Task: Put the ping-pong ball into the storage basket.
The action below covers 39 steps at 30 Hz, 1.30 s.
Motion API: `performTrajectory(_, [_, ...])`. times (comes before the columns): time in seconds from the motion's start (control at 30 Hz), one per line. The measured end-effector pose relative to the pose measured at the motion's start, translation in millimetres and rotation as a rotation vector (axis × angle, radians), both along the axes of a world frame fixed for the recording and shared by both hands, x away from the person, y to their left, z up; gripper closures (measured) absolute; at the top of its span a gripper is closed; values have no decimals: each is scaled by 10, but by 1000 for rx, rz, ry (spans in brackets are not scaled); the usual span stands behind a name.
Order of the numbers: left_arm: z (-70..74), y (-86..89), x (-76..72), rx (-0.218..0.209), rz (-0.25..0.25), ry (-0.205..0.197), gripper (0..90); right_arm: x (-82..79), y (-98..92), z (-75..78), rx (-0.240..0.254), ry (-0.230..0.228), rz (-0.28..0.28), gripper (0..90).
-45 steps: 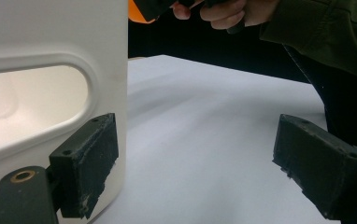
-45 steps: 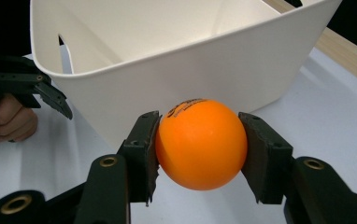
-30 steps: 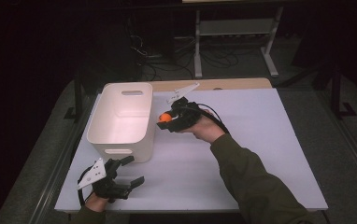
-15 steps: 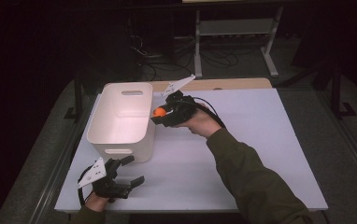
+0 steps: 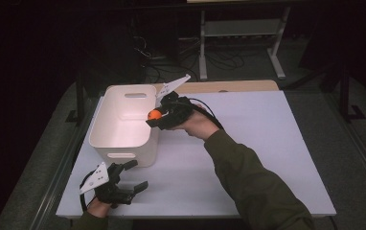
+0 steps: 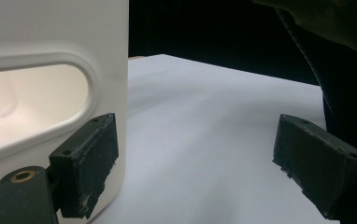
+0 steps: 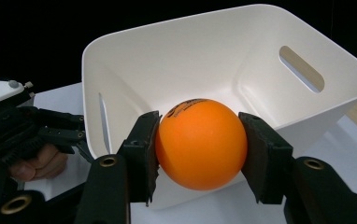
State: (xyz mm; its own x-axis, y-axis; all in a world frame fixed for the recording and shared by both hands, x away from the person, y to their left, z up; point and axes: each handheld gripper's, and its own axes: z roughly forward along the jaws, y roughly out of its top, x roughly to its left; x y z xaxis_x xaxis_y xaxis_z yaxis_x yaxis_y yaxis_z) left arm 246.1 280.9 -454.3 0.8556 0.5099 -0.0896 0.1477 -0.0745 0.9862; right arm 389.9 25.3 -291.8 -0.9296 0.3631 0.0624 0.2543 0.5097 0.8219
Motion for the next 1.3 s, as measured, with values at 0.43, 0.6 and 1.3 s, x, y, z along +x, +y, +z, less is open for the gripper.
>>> performTrajectory(0.43, [-2,7,0,-10,-2,-3,137,66,196,12,-26,5,16,494])
performTrajectory(0.6, [-2,8,-1,-11,-4,-4,137,90,282,3,-26,10,24,494])
performTrajectory(1.3, [-3,9,-1,-13,-9,-3,137,186,626,-90,-53,32,40,494])
